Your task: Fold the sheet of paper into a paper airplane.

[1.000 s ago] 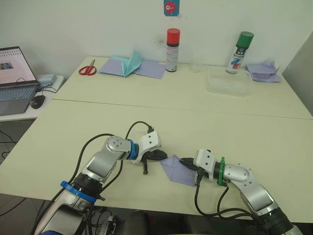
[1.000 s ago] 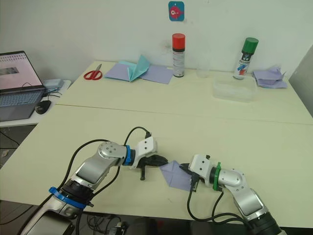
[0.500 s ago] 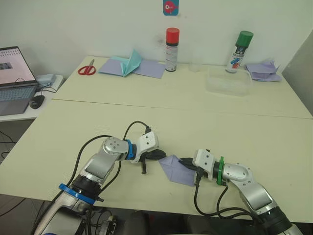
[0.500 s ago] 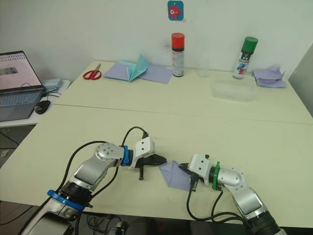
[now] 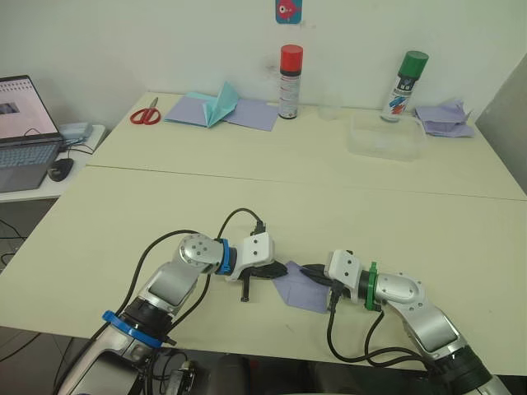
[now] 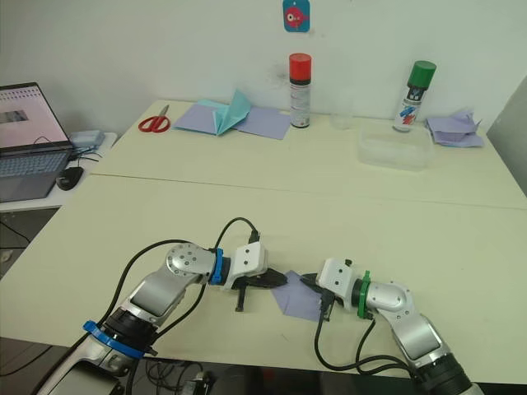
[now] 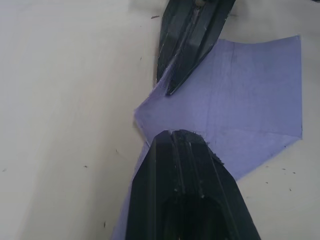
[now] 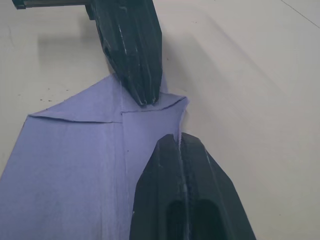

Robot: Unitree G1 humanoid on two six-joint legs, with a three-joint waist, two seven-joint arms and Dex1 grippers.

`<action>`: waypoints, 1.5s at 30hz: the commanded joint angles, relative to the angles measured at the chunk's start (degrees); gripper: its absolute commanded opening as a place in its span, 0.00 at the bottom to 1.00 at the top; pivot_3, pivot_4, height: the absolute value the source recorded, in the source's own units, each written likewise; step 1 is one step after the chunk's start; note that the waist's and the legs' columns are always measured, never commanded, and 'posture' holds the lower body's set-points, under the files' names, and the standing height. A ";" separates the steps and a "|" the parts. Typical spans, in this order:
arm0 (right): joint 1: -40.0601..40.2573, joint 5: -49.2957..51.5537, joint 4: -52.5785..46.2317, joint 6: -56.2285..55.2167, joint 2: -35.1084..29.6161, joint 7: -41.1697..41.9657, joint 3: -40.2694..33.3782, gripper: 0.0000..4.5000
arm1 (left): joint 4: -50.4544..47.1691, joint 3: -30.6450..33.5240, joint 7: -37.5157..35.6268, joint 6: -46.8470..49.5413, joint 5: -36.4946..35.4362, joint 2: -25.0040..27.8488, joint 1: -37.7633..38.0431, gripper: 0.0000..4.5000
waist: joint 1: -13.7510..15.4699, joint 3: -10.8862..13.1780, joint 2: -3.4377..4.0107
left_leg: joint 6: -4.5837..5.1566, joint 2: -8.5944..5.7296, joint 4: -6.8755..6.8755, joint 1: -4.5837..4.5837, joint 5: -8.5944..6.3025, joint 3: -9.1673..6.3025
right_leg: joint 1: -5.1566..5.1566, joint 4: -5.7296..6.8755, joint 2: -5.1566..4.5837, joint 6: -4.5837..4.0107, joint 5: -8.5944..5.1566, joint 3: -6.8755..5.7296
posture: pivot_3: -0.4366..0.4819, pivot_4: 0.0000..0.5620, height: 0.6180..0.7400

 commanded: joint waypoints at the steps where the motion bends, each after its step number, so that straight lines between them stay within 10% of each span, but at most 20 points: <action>1: 0.65 3.95 -3.05 0.76 -1.56 3.38 -1.55 0.29 | 2.93 -1.82 -0.71 -0.51 2.32 0.77 1.42 0.00 | 0.05 0.00 0.00 | 0.00 0.00 0.00 -0.01 0.00 0.00 | 0.00 -0.01 0.00 0.00 0.00 -0.01 | 0.48 0.27 1.00; 6: 0.53 12.57 -7.87 -0.38 -2.33 7.67 -5.43 0.70 | 4.79 -2.11 -0.69 -1.19 2.48 0.18 1.59 0.00 | 0.07 0.01 0.02 | -0.01 -0.03 -0.09 -0.02 -0.01 0.01 | 0.00 -0.07 -0.02 0.00 0.00 -0.01 | 0.48 0.27 1.00; 9: -0.33 13.68 -10.03 -0.30 -2.37 9.12 -4.70 0.70 | 5.64 -1.81 -0.47 -1.17 2.40 -0.32 1.37 0.00 | 0.07 0.01 0.01 | -0.01 -0.02 -0.10 -0.01 -0.01 -0.01 | 0.01 -0.07 -0.01 0.00 -0.01 -0.03 | 0.48 0.27 1.00; 19: -4.55 2.54 0.16 4.81 -1.19 5.34 2.30 0.00 | 7.55 -1.94 -1.30 -2.05 3.02 -0.91 -0.18 0.00 | 0.15 0.01 0.01 | -0.01 -0.07 -0.10 0.00 -0.01 0.03 | 0.01 -0.08 -0.06 0.00 0.00 0.00 | 0.48 0.27 1.00; 34: 7.02 6.31 -5.45 6.48 -15.25 10.91 -4.31 0.00 | 9.39 -2.66 -1.07 -2.71 3.27 -0.89 -0.20 0.00 | 0.32 -0.10 -0.05 | -0.01 -0.08 -0.10 0.03 -0.01 -0.01 | 0.10 -0.14 -0.10 0.01 -0.01 -0.05 | 0.48 0.27 1.00; 45: 5.05 12.62 -8.89 1.38 -6.95 9.27 -6.34 0.00 | 10.34 -2.55 -1.29 -4.05 3.20 -1.27 -1.00 0.00 | 0.26 -0.05 -0.02 | -0.01 -0.07 -0.10 0.03 -0.01 -0.03 | 0.10 -0.17 -0.09 0.01 -0.01 -0.06 | 0.48 0.27 1.00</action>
